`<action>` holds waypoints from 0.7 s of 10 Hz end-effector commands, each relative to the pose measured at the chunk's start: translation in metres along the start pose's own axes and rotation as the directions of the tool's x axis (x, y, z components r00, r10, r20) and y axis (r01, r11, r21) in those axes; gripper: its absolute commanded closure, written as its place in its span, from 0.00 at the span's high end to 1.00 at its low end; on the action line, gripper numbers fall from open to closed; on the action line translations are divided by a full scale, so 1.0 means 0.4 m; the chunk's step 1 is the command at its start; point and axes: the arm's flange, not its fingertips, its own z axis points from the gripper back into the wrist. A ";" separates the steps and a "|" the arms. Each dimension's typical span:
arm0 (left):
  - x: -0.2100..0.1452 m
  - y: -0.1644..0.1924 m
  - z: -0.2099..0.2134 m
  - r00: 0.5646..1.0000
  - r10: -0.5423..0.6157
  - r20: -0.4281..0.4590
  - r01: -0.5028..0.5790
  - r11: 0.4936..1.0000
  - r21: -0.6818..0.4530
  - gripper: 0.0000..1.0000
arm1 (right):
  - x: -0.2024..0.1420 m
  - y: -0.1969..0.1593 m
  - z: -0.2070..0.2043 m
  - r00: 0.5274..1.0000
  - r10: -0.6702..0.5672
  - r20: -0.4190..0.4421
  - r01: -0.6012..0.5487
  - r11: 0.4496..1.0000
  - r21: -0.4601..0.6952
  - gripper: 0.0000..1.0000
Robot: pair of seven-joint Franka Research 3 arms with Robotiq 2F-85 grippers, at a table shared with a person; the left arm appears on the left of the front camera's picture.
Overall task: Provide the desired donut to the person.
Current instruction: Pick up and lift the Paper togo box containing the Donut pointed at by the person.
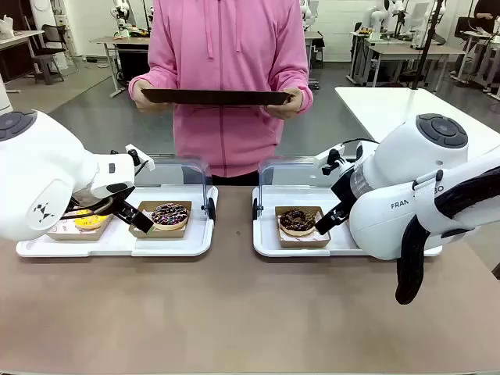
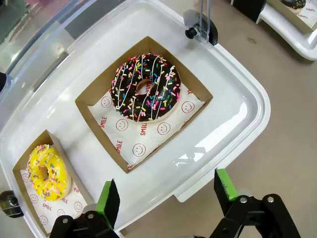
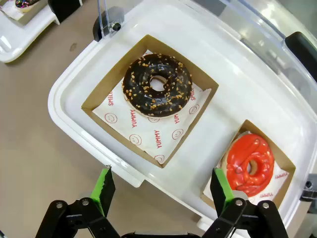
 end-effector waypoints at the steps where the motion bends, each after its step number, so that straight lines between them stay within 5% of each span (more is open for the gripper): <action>1: 0.000 0.000 0.000 1.000 0.000 0.000 0.000 1.000 0.000 1.00 | 0.000 0.000 0.000 1.000 0.000 0.000 0.000 1.000 0.000 1.00; 7: 0.000 0.000 0.000 1.000 0.000 0.000 0.000 1.000 0.000 1.00 | 0.000 0.000 0.000 1.000 0.000 0.000 0.000 1.000 0.000 1.00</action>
